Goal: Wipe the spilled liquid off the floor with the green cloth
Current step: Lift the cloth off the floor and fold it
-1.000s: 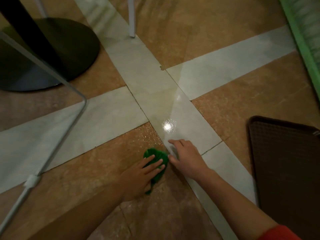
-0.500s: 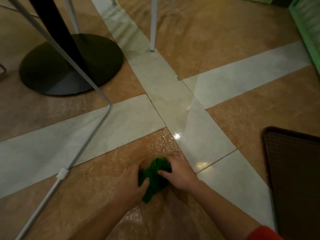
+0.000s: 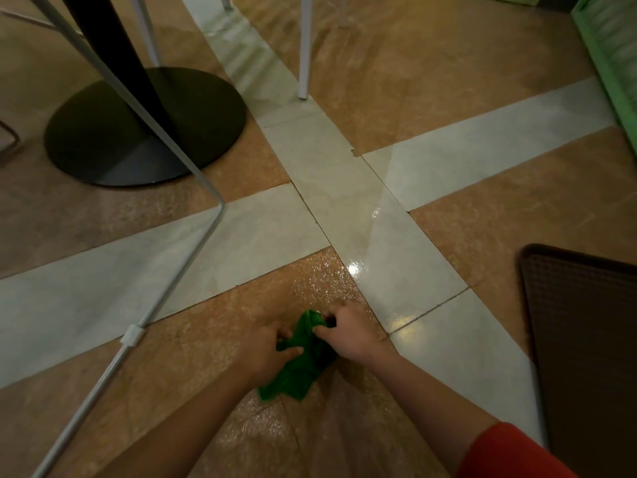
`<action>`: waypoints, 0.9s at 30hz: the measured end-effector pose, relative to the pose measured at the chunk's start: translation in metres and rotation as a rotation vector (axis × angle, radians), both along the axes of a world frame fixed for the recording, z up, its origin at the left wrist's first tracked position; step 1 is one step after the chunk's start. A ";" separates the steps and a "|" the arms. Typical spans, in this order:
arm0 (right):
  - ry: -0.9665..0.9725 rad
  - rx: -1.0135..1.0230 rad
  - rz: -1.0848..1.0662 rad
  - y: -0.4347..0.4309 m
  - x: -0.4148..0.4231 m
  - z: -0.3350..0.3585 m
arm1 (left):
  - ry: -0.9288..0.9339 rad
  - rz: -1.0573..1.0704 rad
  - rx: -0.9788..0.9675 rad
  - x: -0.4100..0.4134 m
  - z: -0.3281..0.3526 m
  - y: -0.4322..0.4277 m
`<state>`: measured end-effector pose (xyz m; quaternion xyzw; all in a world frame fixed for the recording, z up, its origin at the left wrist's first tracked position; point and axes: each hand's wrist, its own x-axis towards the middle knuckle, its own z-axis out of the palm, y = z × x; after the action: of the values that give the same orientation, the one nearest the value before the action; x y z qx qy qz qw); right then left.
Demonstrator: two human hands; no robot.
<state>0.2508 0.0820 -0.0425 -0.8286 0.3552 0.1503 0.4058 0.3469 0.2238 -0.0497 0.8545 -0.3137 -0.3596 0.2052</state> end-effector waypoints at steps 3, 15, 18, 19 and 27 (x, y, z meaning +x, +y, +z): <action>-0.096 0.111 -0.036 -0.005 -0.003 0.007 | 0.087 0.016 -0.078 0.001 0.008 0.002; -0.252 0.303 -0.298 -0.032 -0.030 0.040 | 0.514 0.150 -0.215 -0.006 0.048 -0.031; -0.342 0.385 -0.445 -0.038 -0.047 0.044 | 0.676 0.143 -0.187 -0.013 0.056 -0.039; -0.374 0.420 -0.482 -0.039 -0.051 0.047 | 0.716 0.129 -0.172 -0.014 0.057 -0.040; -0.439 0.416 -0.723 -0.050 -0.105 0.069 | 0.798 0.152 -0.291 -0.046 0.051 -0.063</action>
<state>0.1461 0.0317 0.0261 -0.5651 0.4892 -0.1114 0.6550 0.3014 0.1607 0.0016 0.6311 -0.1933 -0.5979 0.4548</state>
